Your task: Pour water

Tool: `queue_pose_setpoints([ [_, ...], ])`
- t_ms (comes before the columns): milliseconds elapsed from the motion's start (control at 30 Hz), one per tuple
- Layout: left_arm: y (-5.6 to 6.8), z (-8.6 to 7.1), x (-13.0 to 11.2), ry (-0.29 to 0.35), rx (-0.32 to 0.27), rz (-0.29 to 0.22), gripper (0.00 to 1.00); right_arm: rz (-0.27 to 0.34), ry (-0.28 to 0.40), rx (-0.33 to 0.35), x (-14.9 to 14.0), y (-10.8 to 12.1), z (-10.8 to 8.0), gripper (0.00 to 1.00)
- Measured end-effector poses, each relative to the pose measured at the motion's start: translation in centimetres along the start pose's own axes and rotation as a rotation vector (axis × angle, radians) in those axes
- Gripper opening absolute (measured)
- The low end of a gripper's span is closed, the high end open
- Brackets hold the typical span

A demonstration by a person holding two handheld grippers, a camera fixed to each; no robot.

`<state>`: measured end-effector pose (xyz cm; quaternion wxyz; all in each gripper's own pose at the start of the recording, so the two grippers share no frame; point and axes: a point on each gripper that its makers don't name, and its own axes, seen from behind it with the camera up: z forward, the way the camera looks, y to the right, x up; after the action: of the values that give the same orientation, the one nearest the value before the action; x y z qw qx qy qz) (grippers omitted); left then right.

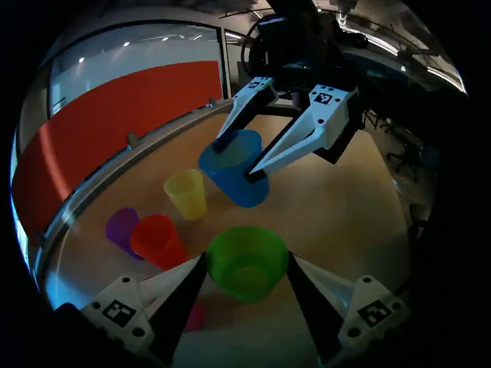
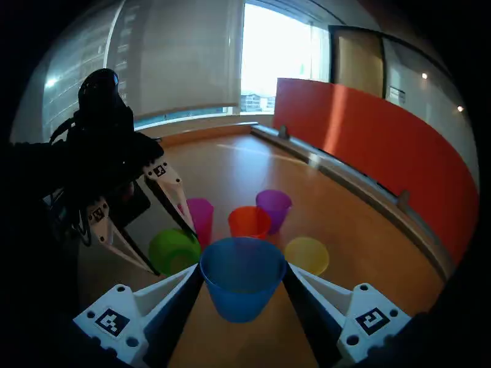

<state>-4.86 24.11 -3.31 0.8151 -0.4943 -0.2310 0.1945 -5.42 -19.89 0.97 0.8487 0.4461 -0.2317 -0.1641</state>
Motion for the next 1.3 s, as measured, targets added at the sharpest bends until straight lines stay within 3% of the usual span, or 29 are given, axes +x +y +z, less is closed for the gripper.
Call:
queue_pose_setpoints([
  [500,0.1,0.9,-1.2,-0.038,-0.008,-0.001,0.9,0.011,-0.063,0.02,-2.7,-0.1,1.2,0.93],
  [1300,0.0,1.1,-2.4,-0.02,-0.017,-0.039,0.9,0.019,-0.096,0.011,-4.5,0.3,2.0,0.93],
])
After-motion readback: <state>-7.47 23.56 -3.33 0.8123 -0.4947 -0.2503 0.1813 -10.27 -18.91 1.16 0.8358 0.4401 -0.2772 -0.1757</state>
